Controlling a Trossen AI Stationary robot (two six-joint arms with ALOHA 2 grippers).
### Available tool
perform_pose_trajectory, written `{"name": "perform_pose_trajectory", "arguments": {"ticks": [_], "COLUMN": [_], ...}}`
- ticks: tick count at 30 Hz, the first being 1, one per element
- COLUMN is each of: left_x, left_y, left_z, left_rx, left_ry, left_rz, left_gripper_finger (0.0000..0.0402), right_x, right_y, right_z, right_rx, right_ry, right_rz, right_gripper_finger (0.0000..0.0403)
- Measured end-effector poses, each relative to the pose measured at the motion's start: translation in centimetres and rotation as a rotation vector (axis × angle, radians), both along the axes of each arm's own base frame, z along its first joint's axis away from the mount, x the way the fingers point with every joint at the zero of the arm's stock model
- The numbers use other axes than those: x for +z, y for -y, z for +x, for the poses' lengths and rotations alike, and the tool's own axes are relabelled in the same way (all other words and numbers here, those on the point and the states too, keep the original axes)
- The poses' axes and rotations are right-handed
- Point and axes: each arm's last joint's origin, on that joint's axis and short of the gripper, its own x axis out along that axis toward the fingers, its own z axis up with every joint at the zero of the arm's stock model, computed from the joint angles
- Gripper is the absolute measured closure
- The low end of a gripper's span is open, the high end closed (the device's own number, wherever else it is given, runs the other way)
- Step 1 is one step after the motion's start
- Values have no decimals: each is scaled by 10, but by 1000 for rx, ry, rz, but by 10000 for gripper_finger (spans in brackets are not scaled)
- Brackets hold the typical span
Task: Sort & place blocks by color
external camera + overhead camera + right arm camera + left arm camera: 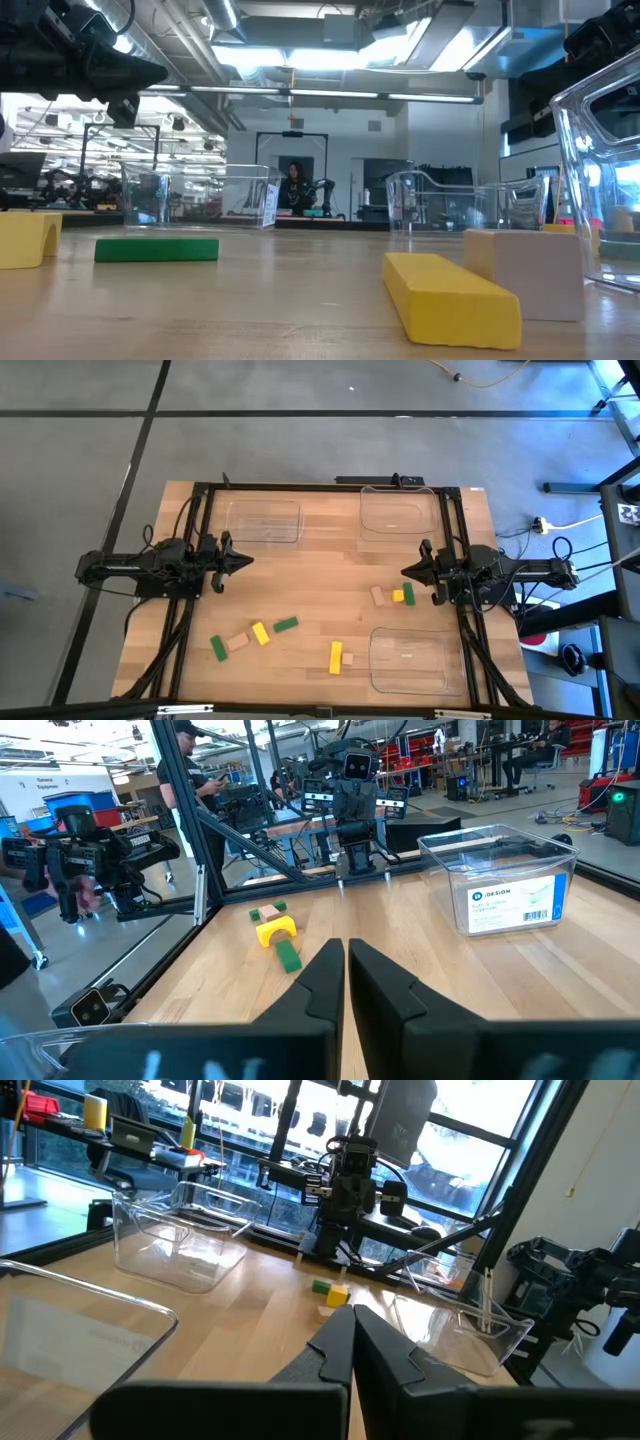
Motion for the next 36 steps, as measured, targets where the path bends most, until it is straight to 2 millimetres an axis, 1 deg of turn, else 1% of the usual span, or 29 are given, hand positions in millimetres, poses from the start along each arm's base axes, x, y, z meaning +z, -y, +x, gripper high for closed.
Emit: {"name": "perform_pose_trajectory", "arguments": {"ticks": [21,26,29,31,33,36], "left_x": [0,1,8,18,27,39], "left_y": [0,-1,-2,-3,-4,-4], "left_z": [0,0,-2,-4,-7,-8], "left_rx": [1,29,59,93,98,95], "left_ry": [1,8,95,212,310,329], "left_rz": [0,-9,-84,-158,-176,-186], "left_gripper_finger": [401,401,401,401,401,398], "right_x": [0,0,0,0,0,0], "right_y": [0,0,0,0,0,0], "right_z": [0,0,0,0,0,0], "right_rx": [0,0,0,0,0,0], "right_ry": [0,0,0,0,0,0], "right_rz": [0,0,0,0,0,0], "right_gripper_finger": [379,379,379,379,379,379]}}
